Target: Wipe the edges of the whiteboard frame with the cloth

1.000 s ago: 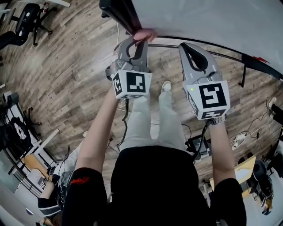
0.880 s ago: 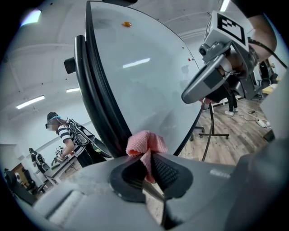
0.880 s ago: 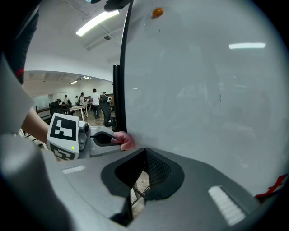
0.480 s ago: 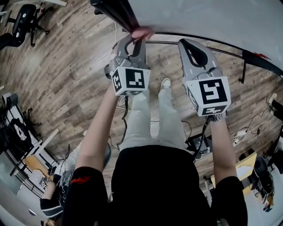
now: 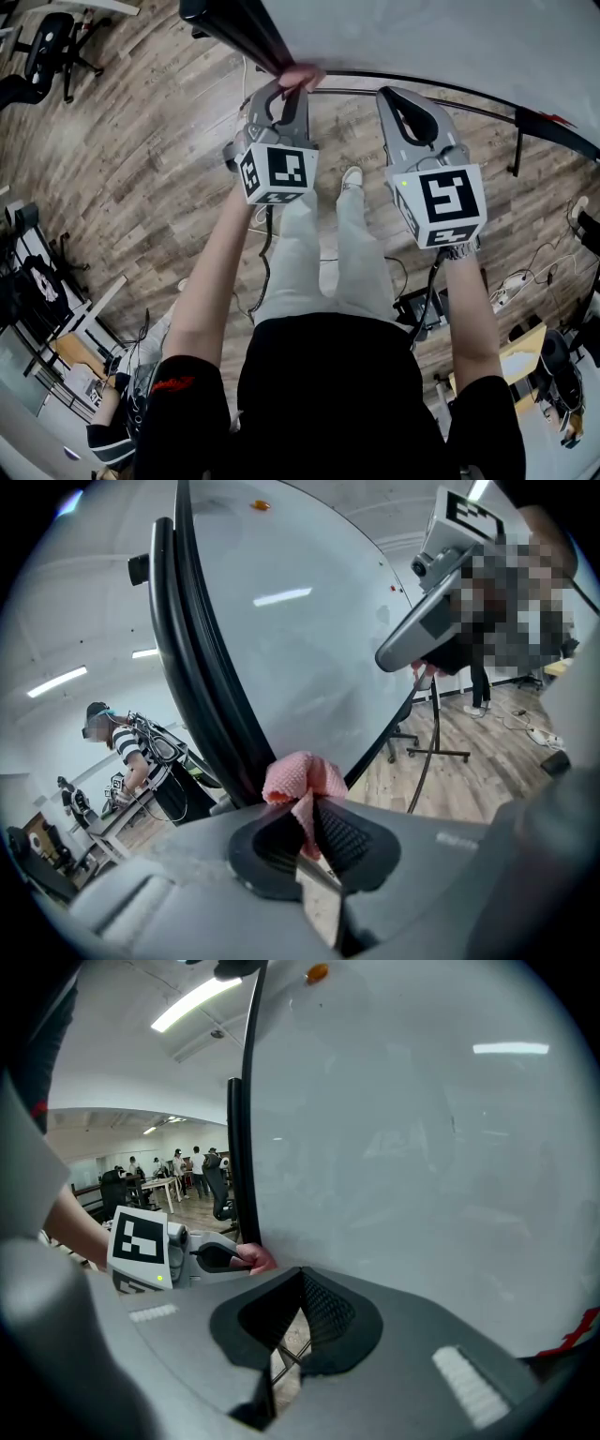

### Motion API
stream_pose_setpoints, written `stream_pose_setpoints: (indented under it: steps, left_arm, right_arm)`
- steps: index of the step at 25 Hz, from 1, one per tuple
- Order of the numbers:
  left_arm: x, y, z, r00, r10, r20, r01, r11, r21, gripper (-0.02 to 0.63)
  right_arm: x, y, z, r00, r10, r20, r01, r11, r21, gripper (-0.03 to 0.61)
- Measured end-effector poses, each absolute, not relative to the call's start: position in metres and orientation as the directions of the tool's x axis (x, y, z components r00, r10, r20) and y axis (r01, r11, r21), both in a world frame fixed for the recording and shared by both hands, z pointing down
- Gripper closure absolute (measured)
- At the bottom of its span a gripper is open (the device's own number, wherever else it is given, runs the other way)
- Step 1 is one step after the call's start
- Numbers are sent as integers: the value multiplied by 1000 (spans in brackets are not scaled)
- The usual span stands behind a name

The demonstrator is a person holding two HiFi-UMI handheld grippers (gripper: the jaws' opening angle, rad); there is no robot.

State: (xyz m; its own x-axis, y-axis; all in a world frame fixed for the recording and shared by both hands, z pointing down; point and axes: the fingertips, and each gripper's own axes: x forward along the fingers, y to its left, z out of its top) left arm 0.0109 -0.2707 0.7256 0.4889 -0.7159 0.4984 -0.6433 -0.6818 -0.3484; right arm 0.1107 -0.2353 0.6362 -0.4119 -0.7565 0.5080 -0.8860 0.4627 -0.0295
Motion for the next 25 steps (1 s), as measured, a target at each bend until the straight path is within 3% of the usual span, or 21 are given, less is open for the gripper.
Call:
stream_pose_setpoints:
  steps: [25]
  left_arm:
    - [16, -264, 760, 462, -684, 565, -681, -682, -269, 597]
  right_arm:
    - [118, -226, 651, -419, -736, 531, -883, 466, -51, 577]
